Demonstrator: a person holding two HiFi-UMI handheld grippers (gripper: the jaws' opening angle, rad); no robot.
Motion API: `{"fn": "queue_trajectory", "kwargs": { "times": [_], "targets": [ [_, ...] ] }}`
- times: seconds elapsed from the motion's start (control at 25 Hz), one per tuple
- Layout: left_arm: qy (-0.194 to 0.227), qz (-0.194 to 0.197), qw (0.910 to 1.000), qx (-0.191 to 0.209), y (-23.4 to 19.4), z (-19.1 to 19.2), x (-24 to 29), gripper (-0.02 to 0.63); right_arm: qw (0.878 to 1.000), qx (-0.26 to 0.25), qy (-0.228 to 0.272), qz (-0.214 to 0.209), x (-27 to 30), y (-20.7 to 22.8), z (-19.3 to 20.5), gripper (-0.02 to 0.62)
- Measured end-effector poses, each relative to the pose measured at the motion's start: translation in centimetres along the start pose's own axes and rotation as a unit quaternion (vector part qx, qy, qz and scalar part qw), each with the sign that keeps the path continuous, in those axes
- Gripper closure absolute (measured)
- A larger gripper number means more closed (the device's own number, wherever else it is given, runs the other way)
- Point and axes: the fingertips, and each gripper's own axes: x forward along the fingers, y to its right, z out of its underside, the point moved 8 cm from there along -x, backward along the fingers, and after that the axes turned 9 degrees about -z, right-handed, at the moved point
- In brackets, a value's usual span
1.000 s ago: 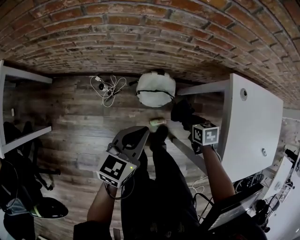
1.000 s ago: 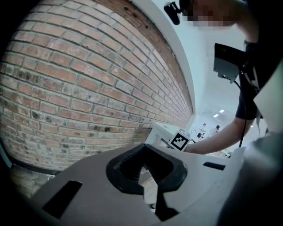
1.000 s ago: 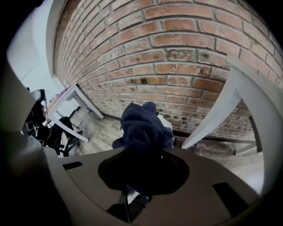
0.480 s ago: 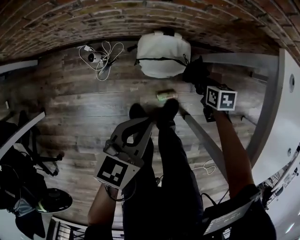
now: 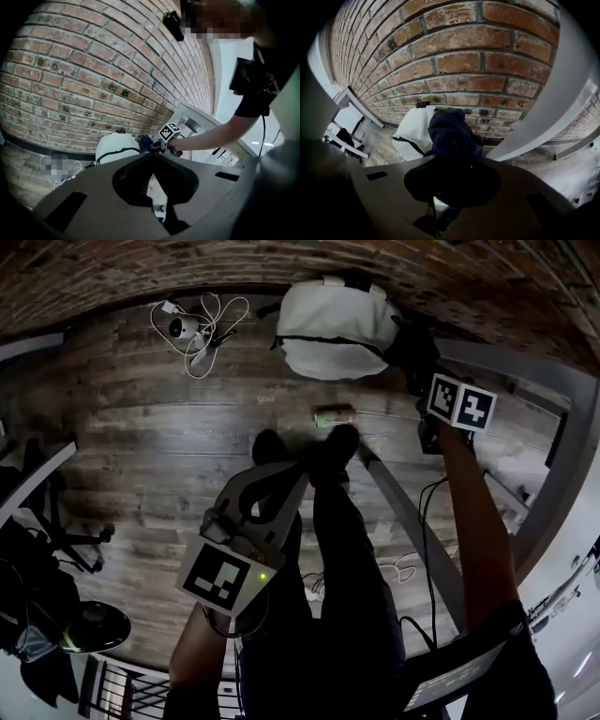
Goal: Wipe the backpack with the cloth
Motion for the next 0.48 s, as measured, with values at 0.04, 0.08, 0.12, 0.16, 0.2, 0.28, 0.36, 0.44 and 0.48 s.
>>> {"fn": "queue_trajectory", "kwargs": {
  "times": [0.04, 0.08, 0.12, 0.16, 0.2, 0.28, 0.36, 0.44, 0.48],
  "targets": [
    [-0.001, -0.002, 1.0, -0.002, -0.2, 0.1, 0.0, 0.607, 1.0, -0.005, 0.002, -0.007, 0.3, -0.8, -0.3, 0.522],
    [-0.001, -0.004, 1.0, -0.005, -0.4, 0.2, -0.1, 0.607, 1.0, -0.013, 0.003, -0.014, 0.6, -1.7, -0.5, 0.522],
    [0.001, -0.005, 1.0, -0.007, -0.6, 0.2, -0.2, 0.607, 1.0, -0.023, 0.002, -0.021, 0.8, -2.6, -0.8, 0.522],
    [0.003, -0.006, 0.9999, -0.008, -0.7, 0.1, -0.3, 0.607, 0.999, -0.032, 0.0, -0.029, 1.2, -3.6, -1.0, 0.522],
    [0.005, -0.006, 1.0, -0.005, -0.8, 0.0, -0.4, 0.607, 0.998, -0.041, -0.003, -0.037, 1.5, -4.6, -1.1, 0.522],
    [0.008, -0.009, 0.9998, 0.018, -0.9, -0.3, -0.7, 0.607, 0.997, -0.06, -0.012, -0.051, 2.2, -6.7, -1.2, 0.522],
    [0.009, -0.016, 0.9987, 0.048, -0.9, -0.3, -1.0, 0.607, 0.995, -0.078, -0.018, -0.055, 2.7, -8.4, -1.2, 0.522],
    [0.012, -0.019, 0.999, 0.04, -1.0, -0.1, -1.4, 0.607, 0.995, -0.077, -0.017, -0.054, 3.2, -9.5, -1.6, 0.522],
    [0.013, -0.019, 0.9994, 0.025, -1.3, 0.1, -1.7, 0.607, 0.996, -0.074, -0.015, -0.055, 3.4, -10.0, -1.8, 0.522]
  ]
}}
